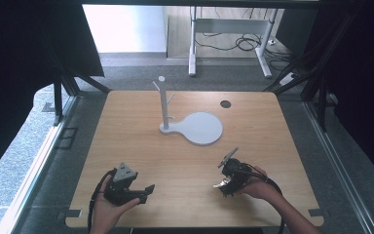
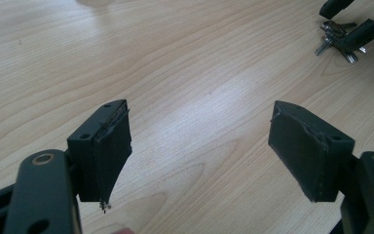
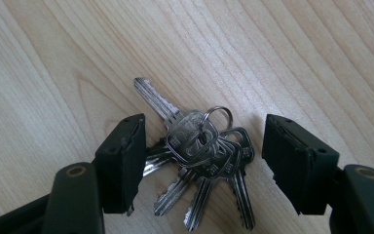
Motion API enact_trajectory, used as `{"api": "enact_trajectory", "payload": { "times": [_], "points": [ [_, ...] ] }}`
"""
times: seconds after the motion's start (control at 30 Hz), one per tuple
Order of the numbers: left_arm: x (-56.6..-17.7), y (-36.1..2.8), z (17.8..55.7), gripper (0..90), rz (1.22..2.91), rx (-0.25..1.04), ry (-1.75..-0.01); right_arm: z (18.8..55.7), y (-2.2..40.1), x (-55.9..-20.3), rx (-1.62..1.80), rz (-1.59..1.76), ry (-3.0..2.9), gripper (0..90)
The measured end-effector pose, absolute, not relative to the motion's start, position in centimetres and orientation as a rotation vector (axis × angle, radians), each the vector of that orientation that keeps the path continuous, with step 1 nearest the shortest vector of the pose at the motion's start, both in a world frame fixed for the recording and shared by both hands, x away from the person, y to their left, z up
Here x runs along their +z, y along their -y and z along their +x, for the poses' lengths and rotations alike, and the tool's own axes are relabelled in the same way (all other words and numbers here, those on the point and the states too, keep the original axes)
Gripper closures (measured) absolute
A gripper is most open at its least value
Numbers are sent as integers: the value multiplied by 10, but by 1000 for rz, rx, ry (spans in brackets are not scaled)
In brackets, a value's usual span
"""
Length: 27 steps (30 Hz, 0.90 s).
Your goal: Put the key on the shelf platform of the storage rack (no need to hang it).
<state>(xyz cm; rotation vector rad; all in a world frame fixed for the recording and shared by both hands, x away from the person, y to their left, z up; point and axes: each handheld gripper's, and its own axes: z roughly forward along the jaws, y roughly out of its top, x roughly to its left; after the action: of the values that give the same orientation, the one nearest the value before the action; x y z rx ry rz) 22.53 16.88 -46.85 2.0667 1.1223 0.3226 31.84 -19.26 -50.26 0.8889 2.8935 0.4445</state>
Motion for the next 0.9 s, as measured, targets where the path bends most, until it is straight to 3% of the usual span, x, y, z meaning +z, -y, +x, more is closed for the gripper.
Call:
{"api": "enact_trajectory", "payload": {
  "times": [0.57, 0.9],
  "points": [
    [-468, -170, 224, 239, 2060, 329, -1125, 316, 189, -506, 400, 947, -2878, 322],
    [-469, -169, 225, 239, 2063, 327, -1125, 318, 195, -504, 391, 957, -2874, 450]
  ]
}}
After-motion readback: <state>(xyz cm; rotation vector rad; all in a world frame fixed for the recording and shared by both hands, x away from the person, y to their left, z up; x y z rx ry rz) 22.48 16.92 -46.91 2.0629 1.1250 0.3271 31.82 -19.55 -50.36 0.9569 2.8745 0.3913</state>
